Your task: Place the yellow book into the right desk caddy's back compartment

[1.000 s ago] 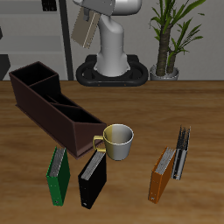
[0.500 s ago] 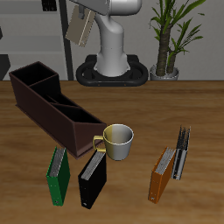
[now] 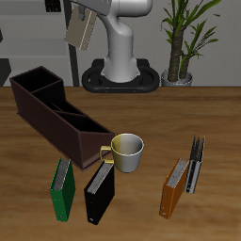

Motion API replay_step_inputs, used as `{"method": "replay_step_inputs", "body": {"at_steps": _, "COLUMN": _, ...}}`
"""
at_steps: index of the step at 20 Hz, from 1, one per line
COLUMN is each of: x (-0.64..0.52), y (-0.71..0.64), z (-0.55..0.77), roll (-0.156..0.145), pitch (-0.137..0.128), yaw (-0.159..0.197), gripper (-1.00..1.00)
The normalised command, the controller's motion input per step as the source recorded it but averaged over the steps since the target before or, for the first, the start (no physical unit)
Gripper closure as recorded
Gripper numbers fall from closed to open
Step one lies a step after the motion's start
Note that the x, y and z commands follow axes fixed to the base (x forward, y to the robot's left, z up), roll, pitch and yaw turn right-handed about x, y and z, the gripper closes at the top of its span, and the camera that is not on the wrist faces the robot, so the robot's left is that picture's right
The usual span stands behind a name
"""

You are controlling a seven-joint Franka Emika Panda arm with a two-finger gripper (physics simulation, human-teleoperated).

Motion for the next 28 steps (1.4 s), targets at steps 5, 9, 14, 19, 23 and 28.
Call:
{"method": "replay_step_inputs", "body": {"at_steps": 5, "x": 0.08, "y": -0.12, "z": 0.04, "roll": 0.006, "pitch": -0.012, "yaw": 0.035, "gripper": 1.00}}
{"method": "replay_step_inputs", "body": {"at_steps": 9, "x": 0.07, "y": -0.06, "z": 0.07, "roll": 0.007, "pitch": -0.037, "yaw": 0.008, "gripper": 1.00}}
{"method": "replay_step_inputs", "body": {"at_steps": 14, "x": 0.20, "y": -0.10, "z": 0.05, "roll": -0.004, "pitch": -0.017, "yaw": -0.004, "gripper": 1.00}}
{"method": "replay_step_inputs", "body": {"at_steps": 19, "x": 0.15, "y": 0.03, "z": -0.01, "roll": 0.003, "pitch": -0.001, "yaw": 0.018, "gripper": 1.00}}
{"method": "replay_step_inputs", "body": {"at_steps": 23, "x": 0.23, "y": -0.03, "z": 0.03, "roll": 0.031, "pitch": -0.003, "yaw": -0.004, "gripper": 1.00}}
{"method": "replay_step_inputs", "body": {"at_steps": 28, "x": 0.15, "y": -0.06, "z": -0.06, "roll": -0.006, "pitch": 0.011, "yaw": -0.007, "gripper": 1.00}}
